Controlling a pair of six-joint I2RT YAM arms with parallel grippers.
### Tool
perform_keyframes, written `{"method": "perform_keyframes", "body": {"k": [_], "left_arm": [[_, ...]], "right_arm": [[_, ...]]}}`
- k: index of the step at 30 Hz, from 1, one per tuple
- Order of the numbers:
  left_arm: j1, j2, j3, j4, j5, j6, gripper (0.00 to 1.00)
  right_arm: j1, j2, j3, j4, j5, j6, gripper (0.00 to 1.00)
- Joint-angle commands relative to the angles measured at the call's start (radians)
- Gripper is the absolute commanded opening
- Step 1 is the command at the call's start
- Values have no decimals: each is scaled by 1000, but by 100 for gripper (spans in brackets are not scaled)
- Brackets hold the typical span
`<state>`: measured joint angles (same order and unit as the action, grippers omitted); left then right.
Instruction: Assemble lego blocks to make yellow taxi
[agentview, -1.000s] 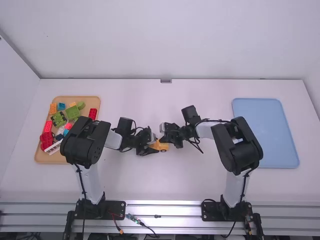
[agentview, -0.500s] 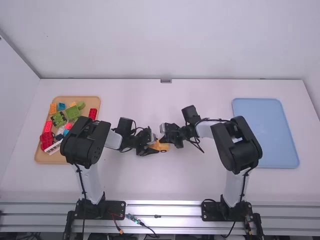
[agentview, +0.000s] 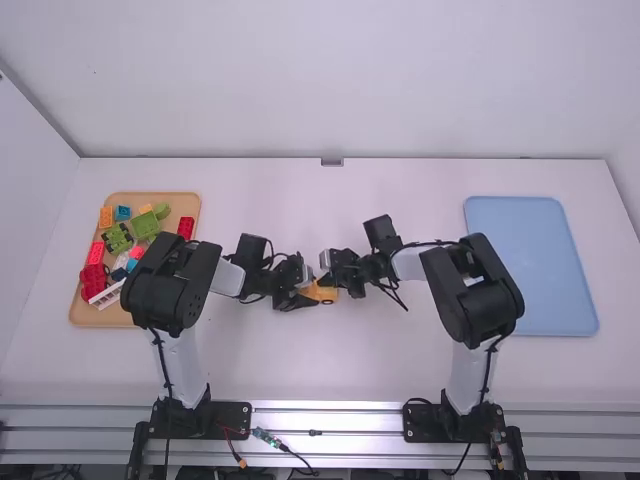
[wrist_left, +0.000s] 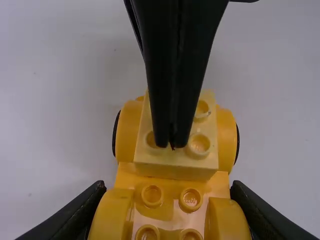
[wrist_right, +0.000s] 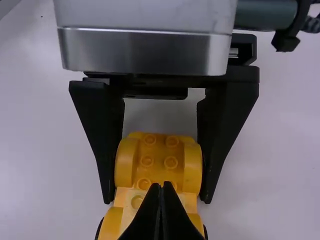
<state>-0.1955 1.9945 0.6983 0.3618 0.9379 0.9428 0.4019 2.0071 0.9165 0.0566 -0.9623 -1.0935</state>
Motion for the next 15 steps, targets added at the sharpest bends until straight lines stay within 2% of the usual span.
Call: {"method": "perform_keyframes", "body": {"k": [1,9,12,15], "left_arm": [[0,5,14,-7,-15,-16,52],[0,5,14,-4,-15,-16,49],[0,5,14,-2,-15,-16,49],[0,5,14,-1,-15,-16,49]], "right_arm": [[5,41,-59,-34,129,-26,0],[-43,81,-100,68,90,-28,0],[-57,102,-92,62,72,-32,0],[-48,128,-55,-13,119,-61,0]]}}
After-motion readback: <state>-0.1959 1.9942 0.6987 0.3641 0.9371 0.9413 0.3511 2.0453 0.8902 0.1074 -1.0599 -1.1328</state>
